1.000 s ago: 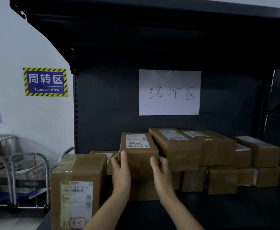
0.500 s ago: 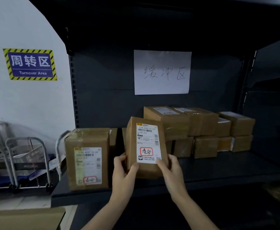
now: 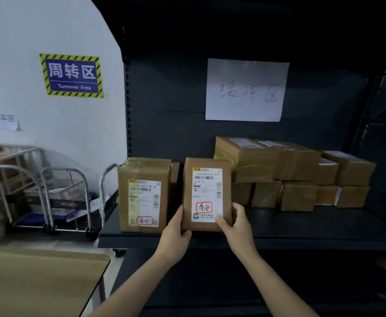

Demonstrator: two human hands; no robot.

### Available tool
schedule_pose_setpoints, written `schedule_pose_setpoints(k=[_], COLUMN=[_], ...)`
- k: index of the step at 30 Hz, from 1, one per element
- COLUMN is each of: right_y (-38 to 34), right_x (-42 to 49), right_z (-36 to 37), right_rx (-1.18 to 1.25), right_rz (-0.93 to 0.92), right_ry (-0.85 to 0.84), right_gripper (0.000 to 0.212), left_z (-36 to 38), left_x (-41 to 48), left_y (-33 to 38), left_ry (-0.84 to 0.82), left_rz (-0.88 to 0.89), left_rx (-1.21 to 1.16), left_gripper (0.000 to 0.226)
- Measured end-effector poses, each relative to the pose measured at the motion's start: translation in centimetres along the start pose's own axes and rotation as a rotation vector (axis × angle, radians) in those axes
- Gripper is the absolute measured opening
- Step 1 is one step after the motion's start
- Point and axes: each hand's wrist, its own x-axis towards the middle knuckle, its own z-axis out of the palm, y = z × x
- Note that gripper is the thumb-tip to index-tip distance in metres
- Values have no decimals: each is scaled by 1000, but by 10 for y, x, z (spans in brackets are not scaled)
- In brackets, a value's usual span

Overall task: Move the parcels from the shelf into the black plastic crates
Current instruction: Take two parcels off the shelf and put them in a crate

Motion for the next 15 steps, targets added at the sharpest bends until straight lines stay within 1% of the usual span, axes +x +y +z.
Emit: schedule_pose_setpoints(k=[2, 3, 6, 7, 9, 11, 12, 14, 15], right_y=[4, 6, 11, 12, 13, 14, 15, 17, 17], right_x=[4, 6, 10, 12, 16, 20, 23, 26, 28], right_z=[4, 6, 16, 19, 24, 27, 28, 29, 29], right_rx=[-7, -6, 12, 12, 6, 3, 5, 23, 40], right_rz=[-6, -2, 15, 18, 21, 36, 52, 82, 93], right_ry=[-13, -23, -67, -78, -95, -132, -158, -210, -230], right_gripper=[54, 54, 54, 56, 62, 67, 68, 70, 71], left_z=[-3, -7, -33, -45, -69, -90, -98, -109, -112], left_x=[-11, -17, -25, -25, -22, -14, -8, 4, 10], left_y=[-7, -10, -25, -30, -41, -53, -59, -66, -67], left_ry=[53, 122, 404, 483, 590, 617, 593, 493, 426], left_rz=[0, -8, -36, -44, -66, -120, -152, -194, -196], left_rx=[0, -6, -14, -23, -8, 62, 93, 74, 25], left_gripper=[61, 56, 37, 35, 39, 51, 59, 72, 74])
